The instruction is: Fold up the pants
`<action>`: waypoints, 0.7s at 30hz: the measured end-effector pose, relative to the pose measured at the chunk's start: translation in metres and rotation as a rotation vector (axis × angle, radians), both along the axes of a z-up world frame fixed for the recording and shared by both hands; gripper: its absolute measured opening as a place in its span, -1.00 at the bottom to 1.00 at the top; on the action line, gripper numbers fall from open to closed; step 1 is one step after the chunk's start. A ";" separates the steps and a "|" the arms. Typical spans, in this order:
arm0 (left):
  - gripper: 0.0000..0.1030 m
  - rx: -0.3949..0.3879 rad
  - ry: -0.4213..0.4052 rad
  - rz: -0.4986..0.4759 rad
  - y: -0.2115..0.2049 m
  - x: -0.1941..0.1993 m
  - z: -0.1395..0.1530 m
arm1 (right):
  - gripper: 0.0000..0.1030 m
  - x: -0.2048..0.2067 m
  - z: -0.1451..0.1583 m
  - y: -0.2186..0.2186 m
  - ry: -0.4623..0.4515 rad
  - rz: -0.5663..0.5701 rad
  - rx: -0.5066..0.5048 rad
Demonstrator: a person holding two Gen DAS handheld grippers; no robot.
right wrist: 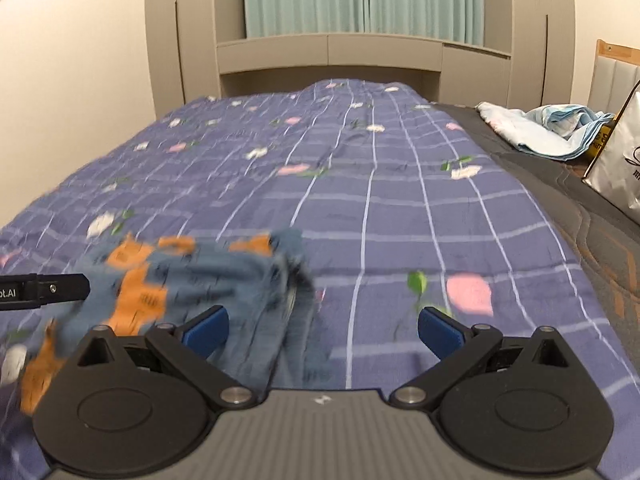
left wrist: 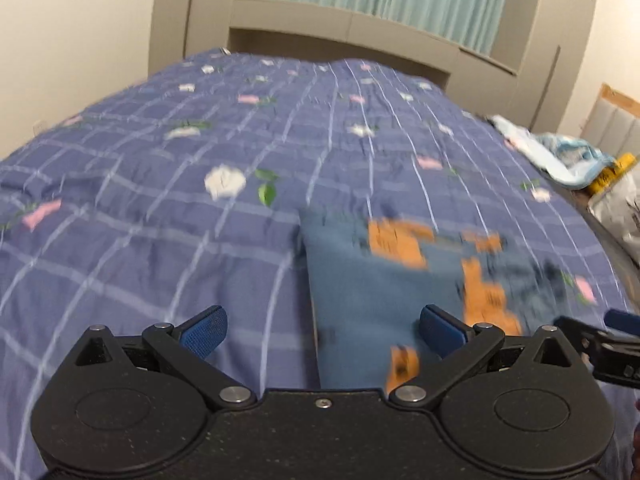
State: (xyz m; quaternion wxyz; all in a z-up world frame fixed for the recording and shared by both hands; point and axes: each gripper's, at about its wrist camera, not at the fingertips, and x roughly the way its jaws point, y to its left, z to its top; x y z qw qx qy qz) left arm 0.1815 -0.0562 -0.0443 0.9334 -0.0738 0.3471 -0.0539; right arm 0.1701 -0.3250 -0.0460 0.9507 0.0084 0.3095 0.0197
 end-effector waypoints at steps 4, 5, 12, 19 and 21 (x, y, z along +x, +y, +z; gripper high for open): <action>0.99 -0.018 0.011 0.015 0.001 -0.022 -0.008 | 1.00 -0.022 -0.010 0.000 0.001 -0.015 0.012; 0.99 -0.024 0.008 0.022 0.002 -0.026 -0.008 | 1.00 -0.027 -0.011 0.000 -0.004 -0.019 0.020; 0.99 -0.038 0.034 0.032 0.003 -0.042 -0.009 | 1.00 -0.052 -0.018 0.003 -0.017 -0.071 0.041; 0.99 -0.042 0.049 0.040 0.005 -0.053 -0.006 | 1.00 -0.067 -0.021 0.010 0.009 -0.066 -0.011; 0.99 -0.031 0.053 0.041 0.004 -0.055 -0.004 | 1.00 -0.071 -0.021 0.010 0.011 -0.061 -0.002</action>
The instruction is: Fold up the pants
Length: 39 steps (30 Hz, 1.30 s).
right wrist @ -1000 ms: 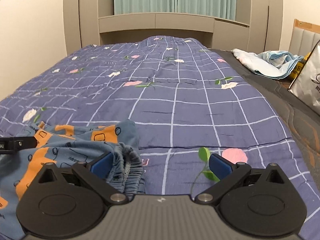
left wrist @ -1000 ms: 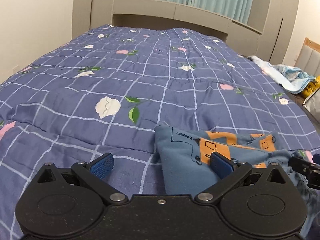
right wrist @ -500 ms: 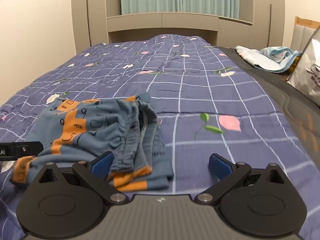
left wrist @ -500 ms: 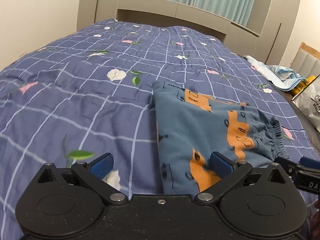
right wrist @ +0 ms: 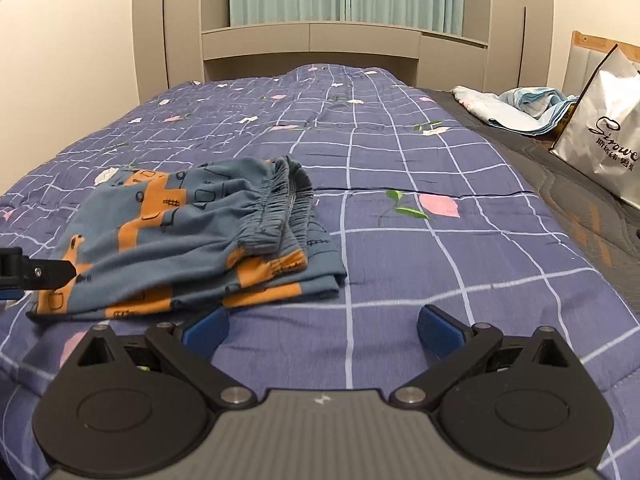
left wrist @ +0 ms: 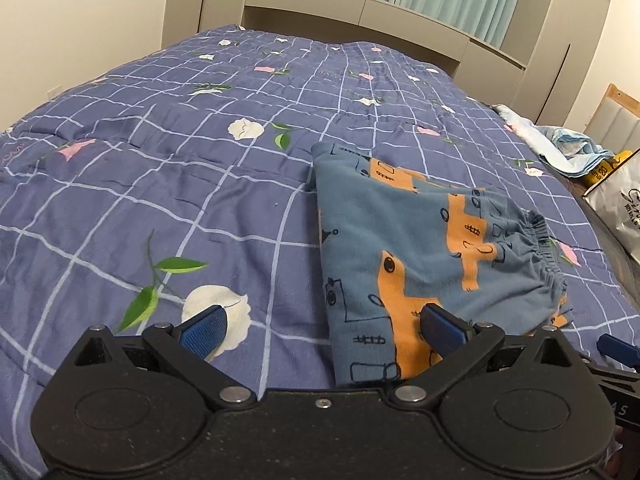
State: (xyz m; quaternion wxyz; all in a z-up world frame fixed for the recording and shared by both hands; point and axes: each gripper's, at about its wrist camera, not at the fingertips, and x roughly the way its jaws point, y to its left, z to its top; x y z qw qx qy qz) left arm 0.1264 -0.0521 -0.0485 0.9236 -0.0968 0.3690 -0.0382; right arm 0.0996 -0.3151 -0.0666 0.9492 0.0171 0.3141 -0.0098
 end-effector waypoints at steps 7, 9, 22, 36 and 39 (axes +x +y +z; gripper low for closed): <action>0.99 0.014 0.012 -0.003 0.002 -0.006 0.008 | 1.00 -0.009 0.006 -0.004 -0.006 0.046 0.059; 0.99 0.017 0.011 -0.006 0.004 -0.006 0.011 | 1.00 -0.011 0.010 -0.006 -0.018 0.070 0.076; 0.99 -0.009 -0.014 -0.096 -0.009 0.036 0.020 | 1.00 0.055 0.039 -0.011 -0.060 0.297 0.066; 0.99 -0.021 0.024 -0.086 -0.023 0.083 -0.003 | 1.00 0.161 0.009 -0.027 0.044 0.433 0.150; 0.99 -0.044 0.020 -0.079 -0.021 0.083 -0.007 | 1.00 0.166 0.000 -0.029 0.058 0.439 0.174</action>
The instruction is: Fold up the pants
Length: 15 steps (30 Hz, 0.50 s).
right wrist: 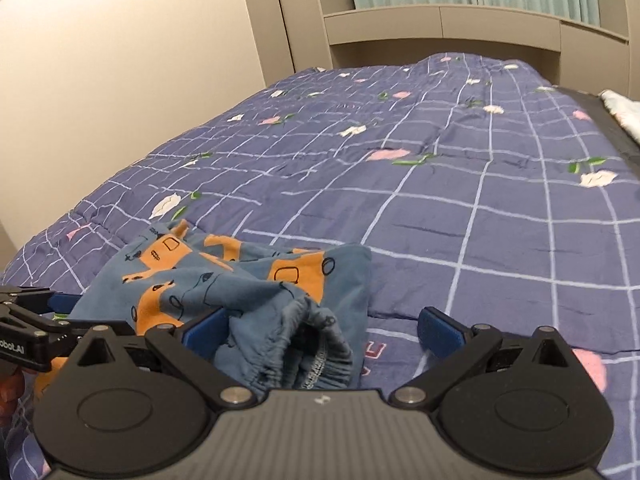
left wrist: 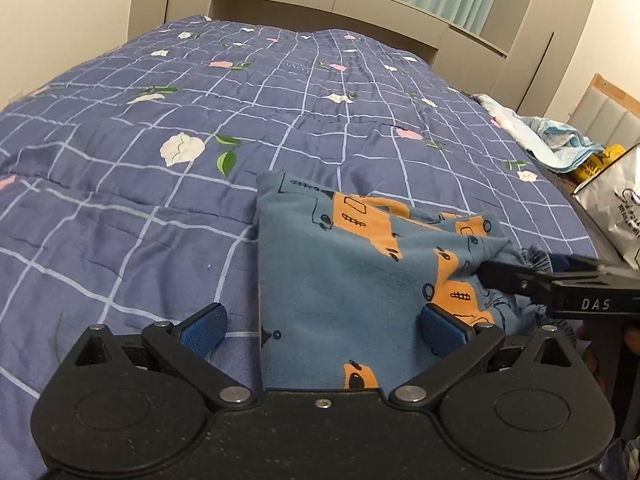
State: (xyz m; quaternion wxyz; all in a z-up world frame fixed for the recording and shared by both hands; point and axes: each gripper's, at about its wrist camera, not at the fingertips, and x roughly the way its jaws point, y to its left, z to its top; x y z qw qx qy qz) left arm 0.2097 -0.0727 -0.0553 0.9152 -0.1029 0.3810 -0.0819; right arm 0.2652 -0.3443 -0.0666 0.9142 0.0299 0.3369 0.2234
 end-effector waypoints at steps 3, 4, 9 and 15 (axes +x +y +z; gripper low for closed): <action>0.99 -0.006 -0.015 0.002 0.001 -0.002 -0.003 | 1.00 -0.001 -0.002 -0.003 0.000 0.005 0.021; 0.99 -0.004 -0.021 0.001 0.001 -0.003 -0.004 | 1.00 -0.002 -0.002 -0.005 0.001 0.009 0.029; 0.99 -0.021 -0.031 0.001 0.004 -0.005 -0.005 | 1.00 -0.006 0.001 -0.011 0.004 0.036 0.092; 0.99 -0.031 -0.031 0.007 0.006 -0.007 -0.007 | 1.00 0.001 -0.002 -0.016 0.005 0.003 0.163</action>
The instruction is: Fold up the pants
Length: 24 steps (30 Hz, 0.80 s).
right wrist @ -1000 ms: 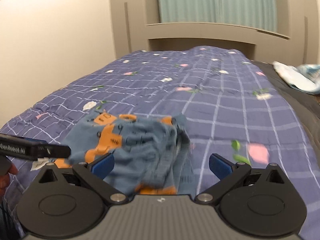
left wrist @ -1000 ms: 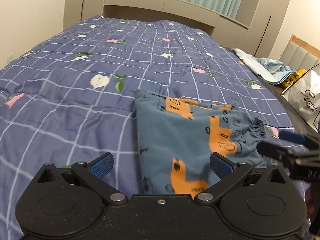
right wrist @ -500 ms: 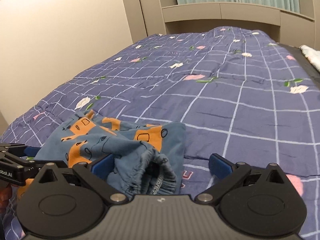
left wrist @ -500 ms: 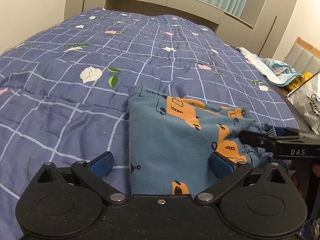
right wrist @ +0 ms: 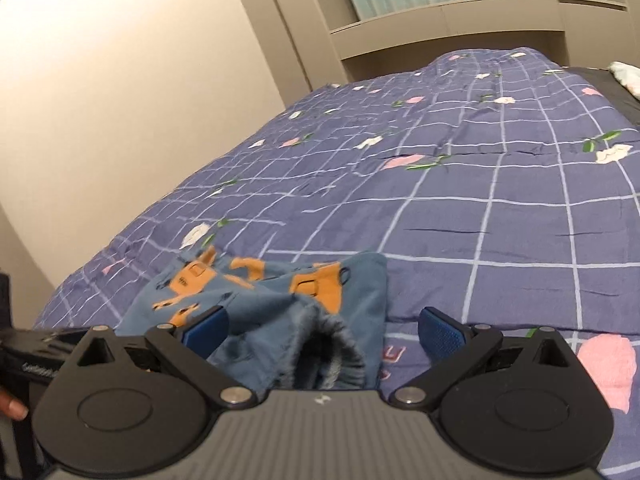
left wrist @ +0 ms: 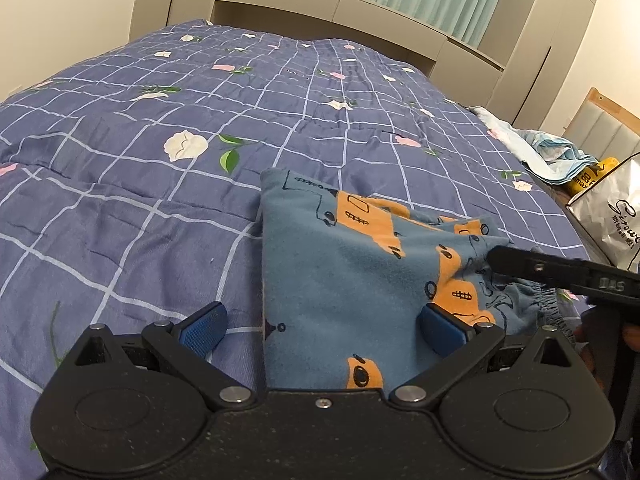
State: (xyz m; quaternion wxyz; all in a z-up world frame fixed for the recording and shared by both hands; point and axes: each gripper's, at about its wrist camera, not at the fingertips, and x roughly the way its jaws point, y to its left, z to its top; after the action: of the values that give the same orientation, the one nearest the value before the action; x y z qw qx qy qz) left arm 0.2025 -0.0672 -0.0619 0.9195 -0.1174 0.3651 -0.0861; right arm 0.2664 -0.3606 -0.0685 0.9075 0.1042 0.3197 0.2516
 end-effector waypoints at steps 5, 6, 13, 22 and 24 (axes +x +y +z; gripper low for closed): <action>0.99 -0.006 -0.014 0.010 0.000 -0.003 -0.003 | 0.99 -0.004 -0.009 -0.003 -0.028 -0.012 0.025; 0.99 -0.005 -0.017 0.011 0.000 -0.003 -0.003 | 0.99 -0.005 -0.010 -0.003 -0.032 -0.013 0.024; 0.99 -0.005 -0.008 0.005 0.001 -0.002 -0.003 | 0.99 -0.006 -0.012 0.000 -0.041 -0.017 0.028; 0.99 -0.003 -0.013 0.006 0.000 -0.001 -0.004 | 0.99 -0.007 -0.013 0.001 -0.043 -0.020 0.019; 0.99 -0.001 -0.015 0.007 0.000 -0.001 -0.003 | 0.99 -0.008 -0.013 0.001 -0.045 -0.021 0.015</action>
State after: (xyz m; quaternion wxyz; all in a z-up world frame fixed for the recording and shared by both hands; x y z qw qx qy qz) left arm 0.2010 -0.0672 -0.0652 0.9225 -0.1184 0.3577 -0.0839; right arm 0.2586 -0.3592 -0.0815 0.9162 0.1084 0.2965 0.2469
